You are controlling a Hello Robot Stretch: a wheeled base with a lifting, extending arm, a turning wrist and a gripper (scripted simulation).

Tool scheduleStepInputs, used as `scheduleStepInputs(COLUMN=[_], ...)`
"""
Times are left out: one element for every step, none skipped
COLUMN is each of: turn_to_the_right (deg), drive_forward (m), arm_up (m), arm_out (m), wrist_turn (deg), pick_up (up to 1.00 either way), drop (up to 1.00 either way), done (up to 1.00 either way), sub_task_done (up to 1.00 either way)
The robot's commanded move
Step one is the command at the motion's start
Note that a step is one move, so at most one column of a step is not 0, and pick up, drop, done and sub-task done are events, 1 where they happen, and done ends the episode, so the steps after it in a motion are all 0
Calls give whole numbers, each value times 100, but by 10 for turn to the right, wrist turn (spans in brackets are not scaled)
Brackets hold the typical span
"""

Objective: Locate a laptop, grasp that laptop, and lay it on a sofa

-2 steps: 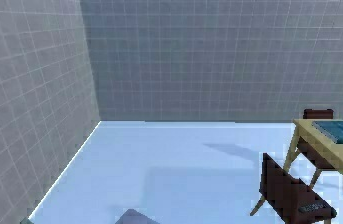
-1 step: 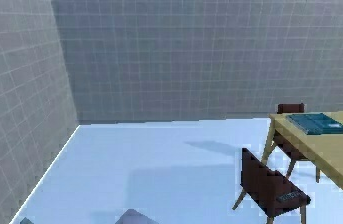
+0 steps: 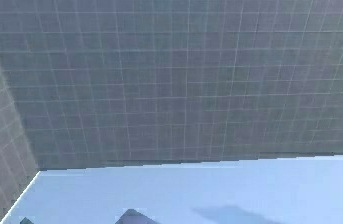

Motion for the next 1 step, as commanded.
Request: scheduleStepInputs(turn_to_the_right=[60], drive_forward=[0], arm_up=[0], arm_out=[0], wrist_turn=[0], pick_up=[0], drop=[0], done=[0], sub_task_done=[0])
